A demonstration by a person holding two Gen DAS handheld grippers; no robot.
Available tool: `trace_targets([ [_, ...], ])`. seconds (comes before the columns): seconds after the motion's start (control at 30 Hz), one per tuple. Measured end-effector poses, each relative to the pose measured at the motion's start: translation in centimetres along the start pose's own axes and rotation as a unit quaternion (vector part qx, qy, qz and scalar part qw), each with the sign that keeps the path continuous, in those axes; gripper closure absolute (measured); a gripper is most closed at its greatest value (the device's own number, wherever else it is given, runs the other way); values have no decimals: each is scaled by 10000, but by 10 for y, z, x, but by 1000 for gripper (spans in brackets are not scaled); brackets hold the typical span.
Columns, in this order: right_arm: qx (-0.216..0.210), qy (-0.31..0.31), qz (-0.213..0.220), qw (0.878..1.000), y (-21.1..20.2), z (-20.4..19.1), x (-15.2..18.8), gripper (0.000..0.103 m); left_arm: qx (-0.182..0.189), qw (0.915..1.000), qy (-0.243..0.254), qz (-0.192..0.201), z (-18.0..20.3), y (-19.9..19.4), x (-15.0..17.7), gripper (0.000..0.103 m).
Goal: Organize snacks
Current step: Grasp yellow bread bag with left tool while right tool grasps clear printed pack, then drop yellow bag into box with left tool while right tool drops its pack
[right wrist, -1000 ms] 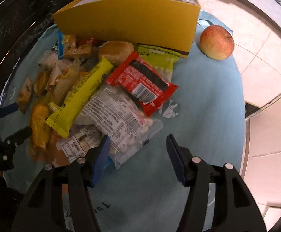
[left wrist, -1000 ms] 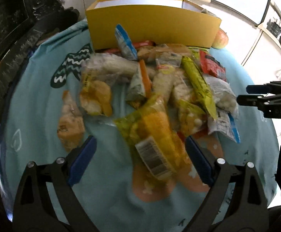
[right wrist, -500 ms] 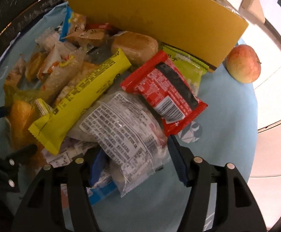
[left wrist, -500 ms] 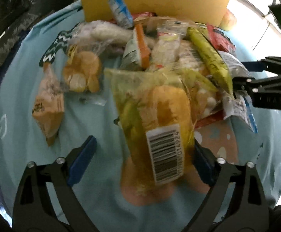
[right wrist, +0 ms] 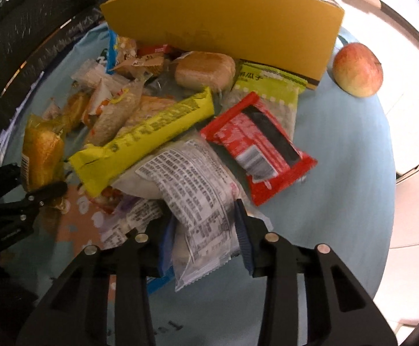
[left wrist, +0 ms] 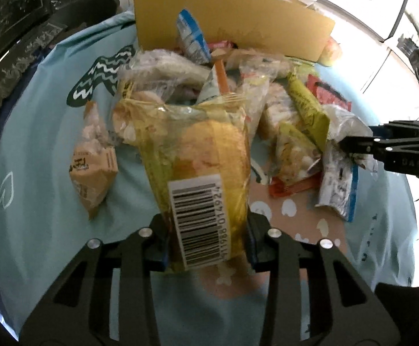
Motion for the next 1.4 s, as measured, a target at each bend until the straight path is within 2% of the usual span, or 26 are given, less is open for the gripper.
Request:
trace_targets([
  [0.23,-24,100,169,9998,-19,-3,5,68,108,9998,16,178,6,-15,-6,65],
  [0.27,-42,124,188,9997,-21,-3,6,72,120,9997,26,195,6,-17,-6,65],
  [0.37,-258,92,4,9996,-18,-8,8,72,107,9998,35,134,5,-16,-3,65],
  [0.43,-204,-123,-59,9997,-13,-14,3,70,82,9999,46,61,3,-14,-1,65],
  [0.5,-31,-425,-96,9990,-4,-19,-7,65,61,10000,72,23,2,-12,1,65],
  [0.57,25,-471,-187,9987,7,-16,-11,53,35,9999,109,-7,2,-11,3,65],
  [0.63,54,-351,-298,9989,19,-8,-14,49,13,9999,146,-25,2,-10,5,65],
  [0.7,-128,-174,-386,9990,27,-5,-14,47,5,9999,158,-32,2,-10,6,65],
  [0.83,-468,-197,-465,9976,28,-14,-9,58,-5,10000,61,-24,-4,-10,5,65],
  [0.9,-626,-124,-385,9972,21,-19,-7,64,-25,10000,-33,-25,-7,-9,4,65],
  [1.03,-816,142,-180,9964,3,-21,-2,65,-19,9999,-112,47,-11,-11,-1,65],
  [1.4,-585,335,541,9963,-65,-3,-11,65,283,9982,-9,526,9,-42,-33,65],
])
Point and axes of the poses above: each gripper's, at about its wrist camera, not at the fingertips, and y roughly the way its jaws point, z to its right, x to its underside, the point moved 9 cm from there along y, roughly the way its jaws point, and after that the axes turned 11 degrees about -y, right-handed, at the moved point
